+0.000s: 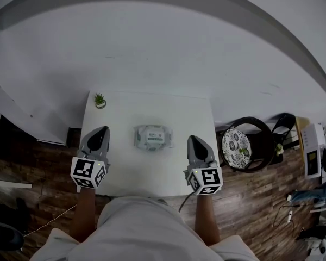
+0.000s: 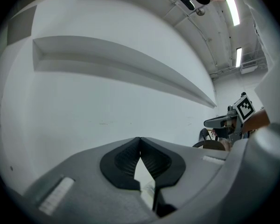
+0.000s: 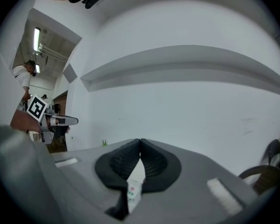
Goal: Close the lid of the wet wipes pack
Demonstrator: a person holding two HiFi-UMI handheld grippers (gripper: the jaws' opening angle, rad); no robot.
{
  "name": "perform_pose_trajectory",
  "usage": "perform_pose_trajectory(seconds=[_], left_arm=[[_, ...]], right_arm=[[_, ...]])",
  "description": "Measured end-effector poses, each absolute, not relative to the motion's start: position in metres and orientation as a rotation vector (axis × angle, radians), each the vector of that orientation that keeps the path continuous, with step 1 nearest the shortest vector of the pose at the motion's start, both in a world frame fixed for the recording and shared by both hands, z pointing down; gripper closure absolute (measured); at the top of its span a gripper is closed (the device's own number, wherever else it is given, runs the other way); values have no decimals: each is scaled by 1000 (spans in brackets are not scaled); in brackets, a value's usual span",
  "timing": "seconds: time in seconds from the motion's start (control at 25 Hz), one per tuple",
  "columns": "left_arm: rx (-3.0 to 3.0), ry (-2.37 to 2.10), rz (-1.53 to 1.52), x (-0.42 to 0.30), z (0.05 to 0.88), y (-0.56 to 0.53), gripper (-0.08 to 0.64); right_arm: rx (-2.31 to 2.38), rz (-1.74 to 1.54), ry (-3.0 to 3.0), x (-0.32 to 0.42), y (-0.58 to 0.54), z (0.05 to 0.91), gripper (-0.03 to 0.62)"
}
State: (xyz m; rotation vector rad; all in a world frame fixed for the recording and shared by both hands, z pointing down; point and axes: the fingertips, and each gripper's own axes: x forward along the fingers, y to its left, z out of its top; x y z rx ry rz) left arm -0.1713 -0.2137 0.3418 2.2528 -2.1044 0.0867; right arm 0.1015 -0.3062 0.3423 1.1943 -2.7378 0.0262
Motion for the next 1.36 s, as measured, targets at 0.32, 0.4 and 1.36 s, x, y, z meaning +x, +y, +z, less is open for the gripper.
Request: perform_pose_trajectory(seconds=[0.32, 0.4, 1.36], left_arm=[[2253, -2134, 97, -171, 334, -218, 554], [2248, -2138, 98, -172, 333, -218, 554], [2262, -2180, 102, -184, 323, -233, 554]], right_arm=[[1229, 16, -2731, 105, -314, 337, 589], [1240, 6, -2717, 108, -317, 336, 589], [1288, 51, -2714, 115, -334, 339, 589]])
